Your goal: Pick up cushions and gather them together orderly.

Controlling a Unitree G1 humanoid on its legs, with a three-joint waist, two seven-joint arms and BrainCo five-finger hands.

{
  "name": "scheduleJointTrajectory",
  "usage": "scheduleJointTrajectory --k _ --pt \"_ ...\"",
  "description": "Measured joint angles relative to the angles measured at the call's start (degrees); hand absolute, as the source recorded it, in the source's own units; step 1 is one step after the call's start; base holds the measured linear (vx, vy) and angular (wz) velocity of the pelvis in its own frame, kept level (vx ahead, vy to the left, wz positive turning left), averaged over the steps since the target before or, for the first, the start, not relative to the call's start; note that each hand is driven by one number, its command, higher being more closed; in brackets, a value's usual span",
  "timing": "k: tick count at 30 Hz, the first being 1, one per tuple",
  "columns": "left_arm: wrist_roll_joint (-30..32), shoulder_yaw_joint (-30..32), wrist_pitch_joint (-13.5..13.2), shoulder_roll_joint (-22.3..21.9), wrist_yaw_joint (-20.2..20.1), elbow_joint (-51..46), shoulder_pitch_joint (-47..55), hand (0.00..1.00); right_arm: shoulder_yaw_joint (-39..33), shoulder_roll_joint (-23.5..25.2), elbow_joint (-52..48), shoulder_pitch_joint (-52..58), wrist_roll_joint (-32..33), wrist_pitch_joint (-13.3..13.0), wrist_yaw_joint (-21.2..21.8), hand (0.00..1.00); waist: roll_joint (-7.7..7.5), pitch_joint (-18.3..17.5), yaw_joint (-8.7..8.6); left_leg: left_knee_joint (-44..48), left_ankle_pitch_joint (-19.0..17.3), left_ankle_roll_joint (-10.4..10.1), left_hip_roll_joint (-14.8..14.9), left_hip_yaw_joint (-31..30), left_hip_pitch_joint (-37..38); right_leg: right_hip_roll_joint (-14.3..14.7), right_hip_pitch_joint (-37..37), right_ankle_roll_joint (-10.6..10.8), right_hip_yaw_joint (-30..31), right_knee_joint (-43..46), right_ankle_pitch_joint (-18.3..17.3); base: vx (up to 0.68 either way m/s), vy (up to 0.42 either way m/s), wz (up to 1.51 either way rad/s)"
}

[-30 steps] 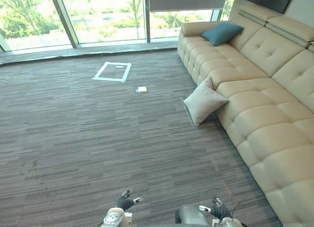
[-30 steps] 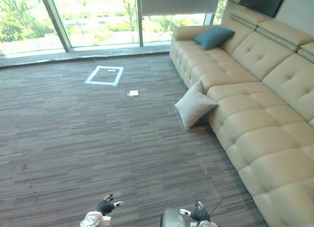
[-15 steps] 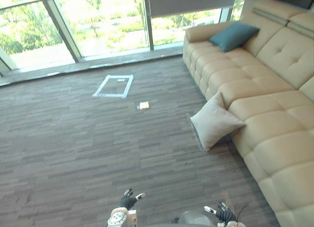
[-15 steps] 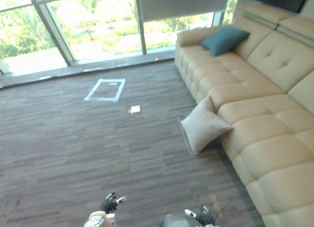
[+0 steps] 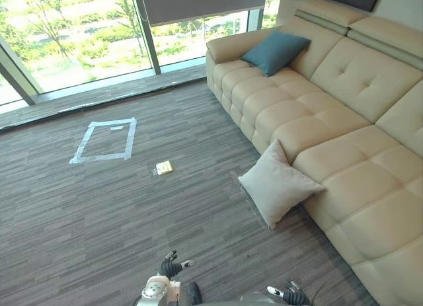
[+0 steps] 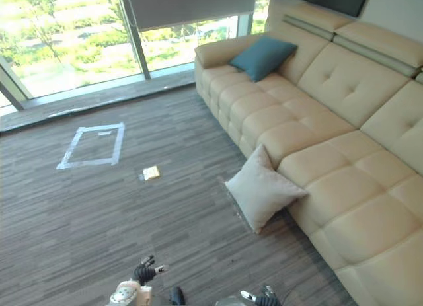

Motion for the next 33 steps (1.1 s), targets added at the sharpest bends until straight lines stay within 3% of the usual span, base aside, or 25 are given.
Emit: scheduleJointTrajectory --k 1,2,4,6,7,8,9,10,12,14,15,16,17,18,20,22,25,27,28,29,31,32,33 --pt "0.0 -0.2 0.0 0.1 0.0 0.2 0.0 0.0 0.3 -1.0 -0.1 -0.7 0.0 0.0 0.0 0.0 1.05 0.2 -0.28 -3.4 -1.0 -0.9 1.7 1.3 5.0 0.2 -3.7 -2.5 -5.3 -3.3 -1.9 0.47 0.093 -0.43" --pt "0.0 -0.2 0.0 0.1 0.0 0.3 0.0 0.0 0.3 -1.0 -0.1 -0.8 0.0 -0.1 0.0 0.0 1.09 0.2 -0.31 -3.6 -1.1 -1.0 2.0 1.5 5.2 0.2 -4.1 -2.6 -5.8 -3.8 -2.0 0.37 0.033 -0.45" --pt "0.0 -0.6 0.1 0.3 0.0 1.1 -0.1 0.0 0.2 -1.3 -0.2 -1.6 0.0 -0.5 -0.1 0.0 2.02 0.4 -0.52 -5.9 -2.2 -2.8 4.8 4.9 9.1 0.1 -9.7 -3.0 -14.6 -13.1 -2.0 0.42 -0.029 -0.59" --pt "0.0 -1.4 0.4 0.4 0.0 1.5 -0.1 0.0 0.3 -1.5 -0.4 -2.5 0.0 -0.6 -0.1 0.0 2.21 0.4 -0.93 -7.0 -2.3 -3.0 6.0 7.6 11.0 0.2 -12.0 -3.7 -20.4 -23.2 1.6 0.47 -0.056 -0.48" --pt "0.0 -2.4 0.6 0.5 0.0 1.6 -0.2 0.0 0.3 -1.4 -0.5 -2.6 0.0 -0.7 -0.2 0.0 1.96 0.5 -0.97 -7.4 -2.3 -3.2 5.9 8.5 11.9 0.5 -12.4 -4.4 -22.5 -30.2 6.4 0.4 -0.072 -0.28" --pt "0.0 -2.9 0.6 0.6 -0.1 1.7 -0.3 0.0 0.3 -1.3 -0.4 -2.0 0.0 -0.6 -0.2 0.0 1.39 0.4 -1.16 -7.3 -3.1 -4.9 5.2 8.5 13.3 0.8 -12.4 -6.5 -21.8 -36.2 14.3 0.54 -0.123 -0.27" --pt "0.0 -2.8 0.9 -0.3 0.0 2.7 -0.5 0.0 -0.2 -1.8 -0.4 -2.2 0.1 -0.7 -0.2 0.0 2.91 0.7 -1.8 -7.1 -4.5 -7.3 6.3 8.2 14.9 1.9 -11.7 -10.3 -21.7 -34.7 16.6 0.53 -0.116 -0.27" --pt "0.2 -2.9 1.0 -1.1 -0.2 3.2 -1.1 0.0 -0.2 -3.0 -0.4 -2.6 0.0 -0.6 -0.2 0.0 4.87 0.8 -1.84 -5.9 -4.3 -7.9 7.6 8.3 15.1 2.6 -11.7 -10.4 -21.8 -33.3 14.8 0.51 -0.134 -0.18" --pt "0.8 -2.0 1.0 -2.3 -0.2 3.3 -2.0 0.0 -1.2 -3.0 -0.2 -2.5 0.1 -0.5 -0.2 0.0 5.21 1.6 -2.45 4.5 -4.0 -9.4 9.5 6.9 12.8 2.5 -10.0 -10.6 -21.4 -31.7 10.7 0.38 -0.194 -0.07" --pt "1.2 0.9 1.1 -3.8 -0.2 2.6 -1.4 0.0 -1.8 -2.6 -0.1 -2.1 0.1 0.2 -0.1 0.0 5.1 2.3 -2.57 22.8 -3.7 -13.9 14.7 4.4 8.0 4.5 -3.9 -10.5 -21.0 -34.8 9.5 0.43 -0.26 -0.19" --pt "1.2 1.9 1.0 -4.5 -0.2 1.3 -0.8 0.0 -1.8 -2.6 -0.3 -1.8 0.1 0.1 -0.1 0.0 5.19 2.2 -2.46 29.7 -4.7 -14.8 16.5 4.6 6.5 5.8 -0.4 -10.9 -20.3 -37.1 9.2 0.39 -0.191 -0.5" --pt "1.2 2.3 0.9 -5.0 -0.2 0.8 -0.5 0.0 -1.8 -2.5 -0.5 -1.7 0.1 0.0 -0.1 0.0 5.18 2.2 -2.29 33.0 -5.4 -14.2 17.5 5.1 5.4 6.6 2.4 -11.0 -19.3 -39.2 9.2 0.3 -0.107 -0.75" --pt "1.2 2.1 0.8 -5.6 -0.3 0.7 -0.4 0.0 -1.8 -2.4 -0.4 -1.7 0.6 0.1 -0.1 0.0 4.97 2.1 -2.07 32.2 -7.2 -11.1 17.1 6.3 2.9 7.4 5.9 -10.9 -16.8 -42.8 9.1 0.17 -0.067 -0.57" --pt "1.2 2.1 0.7 -5.6 -0.3 0.7 -0.4 0.0 -1.9 -2.3 -0.4 -1.7 0.7 0.1 -0.1 0.0 4.97 2.1 -2.0 31.8 -7.4 -10.9 17.0 6.3 2.5 7.4 6.0 -10.8 -16.6 -43.0 9.1 0.2 -0.053 -0.67" --pt "1.1 2.1 0.5 -5.6 -0.3 -0.3 -0.4 0.0 -1.9 -2.3 -0.4 -1.6 0.7 0.1 -0.1 0.0 4.77 2.1 -1.2 24.8 -8.5 -9.1 14.5 4.5 -1.7 7.4 7.2 -10.0 -13.0 -44.5 8.6 0.24 0.018 -0.77" --pt "1.1 2.1 -0.2 -5.4 -0.2 -0.4 -0.7 0.0 -2.0 -2.2 -0.3 -1.6 0.7 0.1 -0.1 0.0 4.44 2.3 -0.24 13.8 -8.2 -8.9 10.1 -2.9 -4.3 7.0 7.9 -9.1 -8.8 -44.7 8.1 0.29 0.103 -1.06" --pt "1.1 2.3 -0.7 -4.7 -0.1 -1.4 -0.7 0.0 -1.4 -1.7 -0.3 -1.5 0.6 0.1 -0.3 0.0 3.29 2.7 0.4 3.5 -4.9 -8.9 5.6 -15.4 -6.5 6.0 9.8 -6.6 -1.2 -44.2 6.0 0.3 0.202 -1.25" --pt "1.1 2.3 -0.9 -4.7 -0.1 -1.4 -0.6 0.0 -1.4 -1.7 -0.3 -1.4 0.6 0.1 -0.3 0.0 3.35 2.7 0.48 2.0 -3.4 -8.9 5.4 -16.8 -6.8 6.0 10.0 -5.3 1.5 -43.2 5.0 0.3 0.265 -1.02" --pt "1.1 2.2 -1.2 -4.7 -0.1 -1.4 -0.5 0.0 -1.3 -2.1 -0.4 -1.0 0.6 0.0 -0.4 0.0 4.01 2.2 0.54 1.7 1.9 -8.4 6.1 -16.7 -7.0 6.9 10.0 -4.1 4.0 -41.1 2.8 0.38 0.402 -1.08" --pt "1.1 2.2 -1.2 -4.2 -0.1 -1.3 -0.6 0.0 -1.1 -1.3 -0.1 -1.0 0.5 0.2 -0.5 0.0 3.01 1.9 0.82 3.4 2.7 -7.5 5.6 -15.0 -6.7 6.2 10.0 -3.0 5.8 -39.4 1.3 0.3 0.33 -1.01" --pt "1.1 1.9 -1.1 -1.6 -0.1 -1.1 -0.1 0.0 0.4 0.8 -0.4 -0.5 0.5 0.0 -0.4 0.0 -1.49 -0.5 0.9 2.8 0.1 -5.5 2.6 -10.1 -6.0 2.3 8.2 -0.6 9.1 -38.3 0.0 0.34 0.371 -0.97" --pt "1.2 1.4 -1.1 -0.6 -0.1 -0.9 -0.2 0.0 0.5 1.6 -0.3 -0.8 0.5 0.1 -0.3 0.0 -2.87 -1.1 1.0 1.9 -0.3 -4.9 1.7 -7.6 -5.1 1.1 7.1 -0.3 10.5 -37.4 0.2 0.28 0.301 -0.83" --pt "1.2 1.2 -1.1 -0.4 -0.1 -0.7 -0.2 0.0 0.6 1.7 -0.3 -0.9 0.5 0.1 -0.2 0.0 -3.0 -1.1 1.02 1.5 -0.4 -4.7 1.5 -6.8 -4.7 0.9 6.6 0.1 10.6 -36.8 0.4 0.19 0.201 -0.78"
